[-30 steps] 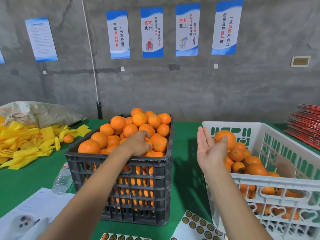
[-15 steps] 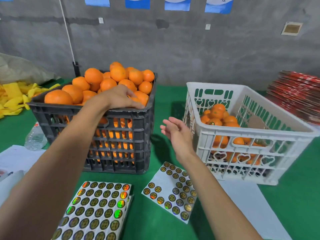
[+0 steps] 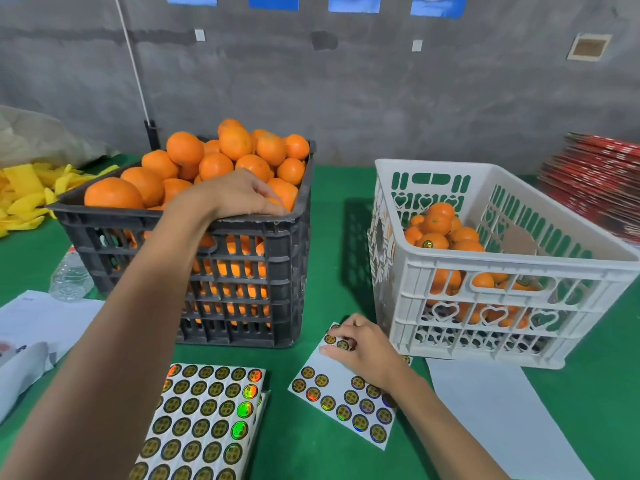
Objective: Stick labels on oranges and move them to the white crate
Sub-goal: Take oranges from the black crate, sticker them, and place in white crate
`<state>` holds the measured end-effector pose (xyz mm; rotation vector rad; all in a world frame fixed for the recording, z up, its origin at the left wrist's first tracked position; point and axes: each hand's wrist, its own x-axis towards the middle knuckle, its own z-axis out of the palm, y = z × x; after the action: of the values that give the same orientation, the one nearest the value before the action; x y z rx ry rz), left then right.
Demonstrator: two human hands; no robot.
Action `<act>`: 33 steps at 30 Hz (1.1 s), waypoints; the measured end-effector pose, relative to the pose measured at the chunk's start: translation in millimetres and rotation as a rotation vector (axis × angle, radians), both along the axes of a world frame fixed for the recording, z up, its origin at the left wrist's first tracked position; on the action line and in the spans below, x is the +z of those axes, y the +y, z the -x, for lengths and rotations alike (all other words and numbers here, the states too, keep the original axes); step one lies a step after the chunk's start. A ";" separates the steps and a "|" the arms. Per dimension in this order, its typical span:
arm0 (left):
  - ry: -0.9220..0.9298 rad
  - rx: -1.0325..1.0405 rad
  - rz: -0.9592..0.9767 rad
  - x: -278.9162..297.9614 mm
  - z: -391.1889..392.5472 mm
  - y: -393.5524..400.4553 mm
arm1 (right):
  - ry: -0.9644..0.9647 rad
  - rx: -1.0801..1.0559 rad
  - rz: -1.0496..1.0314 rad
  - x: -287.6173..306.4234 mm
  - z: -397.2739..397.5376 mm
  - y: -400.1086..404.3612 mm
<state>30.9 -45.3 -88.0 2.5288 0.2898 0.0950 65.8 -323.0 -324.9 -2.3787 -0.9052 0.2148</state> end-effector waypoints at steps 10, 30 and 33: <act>-0.037 -0.015 0.012 -4.8 -6.9 8.4 | 0.111 -0.160 -0.193 -6.6 -2.9 10.2; -0.430 -0.049 0.203 -2.5 10.5 -4.6 | -0.552 -0.348 -0.896 207.4 -1.0 116.6; -0.497 -0.083 0.253 -0.7 16.1 -5.5 | -0.670 -0.325 -0.601 214.2 -1.8 127.5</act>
<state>14.8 -50.8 -88.6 2.1752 -0.0047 0.6023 67.5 -195.5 -110.7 -1.9736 -0.6977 -0.9012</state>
